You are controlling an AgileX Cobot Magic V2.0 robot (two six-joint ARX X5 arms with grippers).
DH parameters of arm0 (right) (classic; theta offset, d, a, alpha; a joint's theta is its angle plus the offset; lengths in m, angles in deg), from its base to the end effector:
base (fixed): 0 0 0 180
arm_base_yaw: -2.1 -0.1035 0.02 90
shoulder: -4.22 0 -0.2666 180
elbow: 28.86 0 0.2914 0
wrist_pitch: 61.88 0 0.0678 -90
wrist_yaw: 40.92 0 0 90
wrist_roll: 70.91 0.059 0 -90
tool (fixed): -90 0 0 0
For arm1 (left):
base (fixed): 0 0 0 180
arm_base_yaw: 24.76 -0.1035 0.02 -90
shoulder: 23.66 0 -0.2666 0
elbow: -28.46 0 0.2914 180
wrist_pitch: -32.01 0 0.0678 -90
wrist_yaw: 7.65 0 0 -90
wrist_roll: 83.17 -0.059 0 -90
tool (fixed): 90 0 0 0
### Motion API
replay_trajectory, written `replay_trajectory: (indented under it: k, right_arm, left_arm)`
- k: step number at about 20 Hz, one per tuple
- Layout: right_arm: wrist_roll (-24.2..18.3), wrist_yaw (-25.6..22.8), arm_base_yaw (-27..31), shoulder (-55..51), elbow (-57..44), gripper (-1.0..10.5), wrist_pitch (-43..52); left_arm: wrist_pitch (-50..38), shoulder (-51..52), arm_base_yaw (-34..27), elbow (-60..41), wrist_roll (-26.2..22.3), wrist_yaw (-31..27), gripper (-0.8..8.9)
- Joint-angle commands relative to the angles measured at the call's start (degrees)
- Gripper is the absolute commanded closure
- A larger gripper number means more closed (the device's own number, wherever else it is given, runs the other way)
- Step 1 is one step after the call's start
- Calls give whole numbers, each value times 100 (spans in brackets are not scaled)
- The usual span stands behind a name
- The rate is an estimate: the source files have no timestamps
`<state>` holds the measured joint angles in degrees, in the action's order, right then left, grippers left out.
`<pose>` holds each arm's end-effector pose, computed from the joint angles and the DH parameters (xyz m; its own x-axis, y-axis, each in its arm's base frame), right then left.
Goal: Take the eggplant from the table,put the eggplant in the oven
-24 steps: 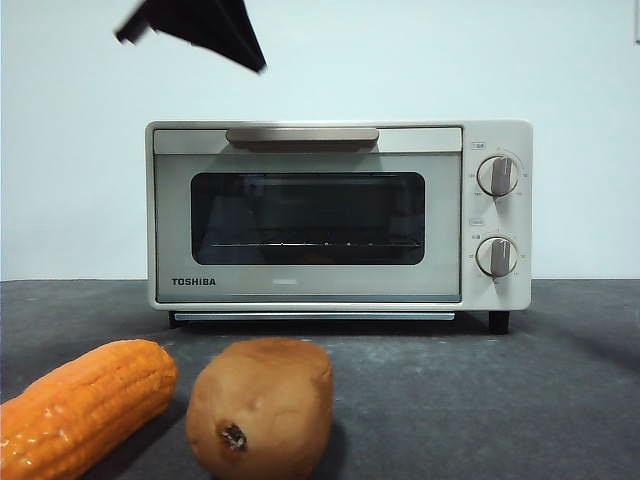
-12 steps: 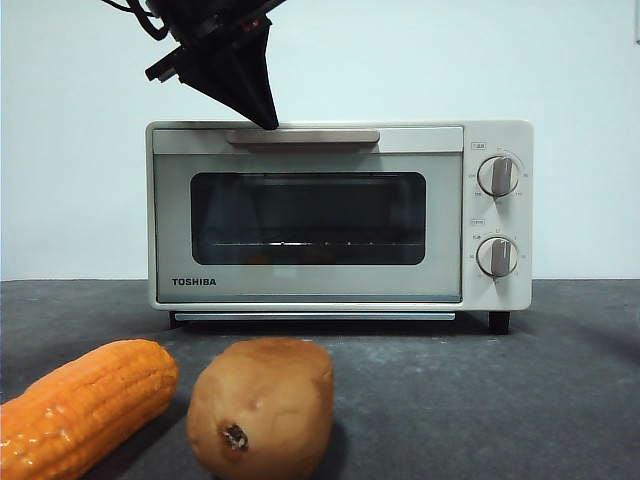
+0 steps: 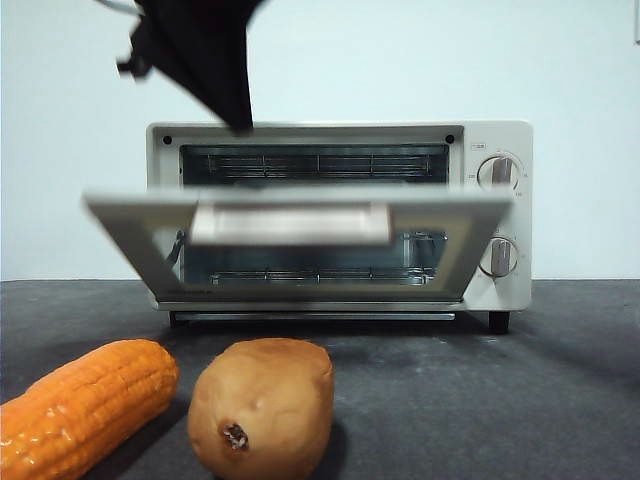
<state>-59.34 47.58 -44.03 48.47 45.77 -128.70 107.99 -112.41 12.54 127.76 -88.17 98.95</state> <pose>0.1275 0.1304 0.3616 0.5762 0.5616 -0.5938 -0.6092 0.7795 0.1461 0.2701 -0.2269 0.3103 0.1439 -0.4687 -0.8716 0.7357 0.6397 -0.2226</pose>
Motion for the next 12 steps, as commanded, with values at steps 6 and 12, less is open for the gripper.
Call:
replay_trajectory:
  k: [6, 12]
  right_arm:
    - [-1287, 66, -63, 1204, 103, 817, 614]
    - [-2096, -227, -234, 2199, 190, 817, 1246]
  left_arm:
    - [-1058, 1580, -439, -629, 483, -562, 810]
    - [-2358, 2885, -1493, -2780, 1082, -588, 810]
